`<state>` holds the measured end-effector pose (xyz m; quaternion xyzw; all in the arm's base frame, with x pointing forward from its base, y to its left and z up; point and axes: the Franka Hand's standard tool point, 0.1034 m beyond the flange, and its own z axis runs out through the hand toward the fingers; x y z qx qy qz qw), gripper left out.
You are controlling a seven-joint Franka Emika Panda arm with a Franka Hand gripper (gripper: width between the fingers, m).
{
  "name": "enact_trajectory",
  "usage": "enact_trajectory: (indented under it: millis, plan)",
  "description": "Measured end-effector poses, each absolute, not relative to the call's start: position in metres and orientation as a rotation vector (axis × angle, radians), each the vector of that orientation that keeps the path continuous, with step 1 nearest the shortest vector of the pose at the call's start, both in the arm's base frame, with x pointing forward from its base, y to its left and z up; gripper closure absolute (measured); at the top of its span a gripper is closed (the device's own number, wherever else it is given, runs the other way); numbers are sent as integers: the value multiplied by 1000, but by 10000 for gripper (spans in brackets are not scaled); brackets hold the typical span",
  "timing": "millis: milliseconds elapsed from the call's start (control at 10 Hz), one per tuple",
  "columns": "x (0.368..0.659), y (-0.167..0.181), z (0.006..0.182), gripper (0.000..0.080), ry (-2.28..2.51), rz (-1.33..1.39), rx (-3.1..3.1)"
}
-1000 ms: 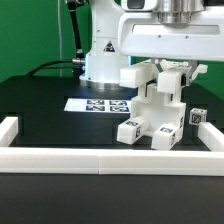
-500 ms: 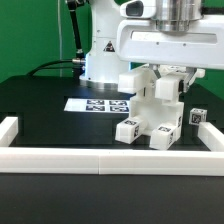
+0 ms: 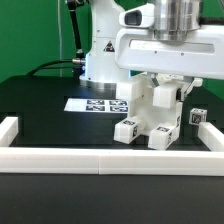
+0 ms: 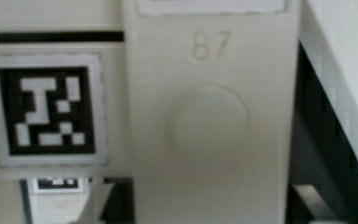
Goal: Assemble chair
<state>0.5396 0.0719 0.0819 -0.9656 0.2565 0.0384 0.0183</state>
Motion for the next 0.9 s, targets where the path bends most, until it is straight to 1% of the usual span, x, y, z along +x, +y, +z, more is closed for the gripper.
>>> enact_trajectory:
  millis: [300,900]
  plan:
    - [541,70,74,509,796,102,-3003]
    - [547,66,75,509,747,72,-3012]
